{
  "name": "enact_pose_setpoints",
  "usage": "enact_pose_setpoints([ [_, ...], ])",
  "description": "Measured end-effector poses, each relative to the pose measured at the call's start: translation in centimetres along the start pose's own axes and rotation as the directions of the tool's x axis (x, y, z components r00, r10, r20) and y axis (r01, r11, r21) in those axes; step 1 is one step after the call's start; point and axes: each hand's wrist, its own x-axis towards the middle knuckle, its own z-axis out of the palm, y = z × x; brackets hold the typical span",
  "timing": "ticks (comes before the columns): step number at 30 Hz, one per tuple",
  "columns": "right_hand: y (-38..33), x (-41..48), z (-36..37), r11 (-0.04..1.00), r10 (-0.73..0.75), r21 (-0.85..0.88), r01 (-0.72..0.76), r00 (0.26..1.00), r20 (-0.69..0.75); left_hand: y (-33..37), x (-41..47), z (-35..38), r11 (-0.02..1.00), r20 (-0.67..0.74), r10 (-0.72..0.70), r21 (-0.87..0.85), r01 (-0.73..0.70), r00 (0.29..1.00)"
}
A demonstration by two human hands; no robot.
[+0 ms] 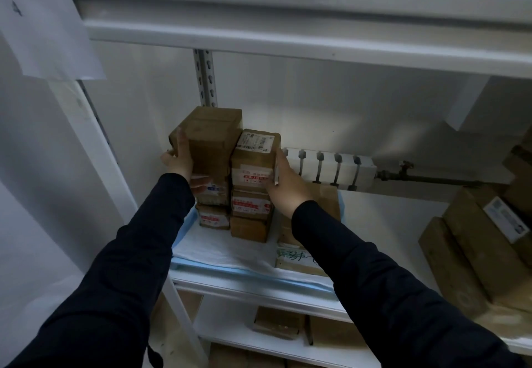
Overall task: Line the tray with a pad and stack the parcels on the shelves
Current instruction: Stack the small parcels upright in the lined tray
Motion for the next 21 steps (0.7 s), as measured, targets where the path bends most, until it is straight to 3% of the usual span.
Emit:
enact_pose_setpoints([
  [5,0.0,-0.5,0.1,1.0,-0.004,0.009,0.004,0.998,-0.065,-0.6,-0.5,0.3,0.99,-0.112,-0.037,-0.142,0.021,0.993],
  [10,0.4,-1.5,-0.8,0.998,0.062,0.019,-0.061,0.995,-0.082,-2.5,-4.2,2.6,0.974,-0.281,0.074,-0.185,-0.129,0.957],
  [21,1.8,-6.4,-5.0,0.987,0.141,-0.076,-0.144,0.989,-0.044,-4.9,-12.1,8.3,0.956,-0.152,0.264,-0.093,-0.28,0.953],
])
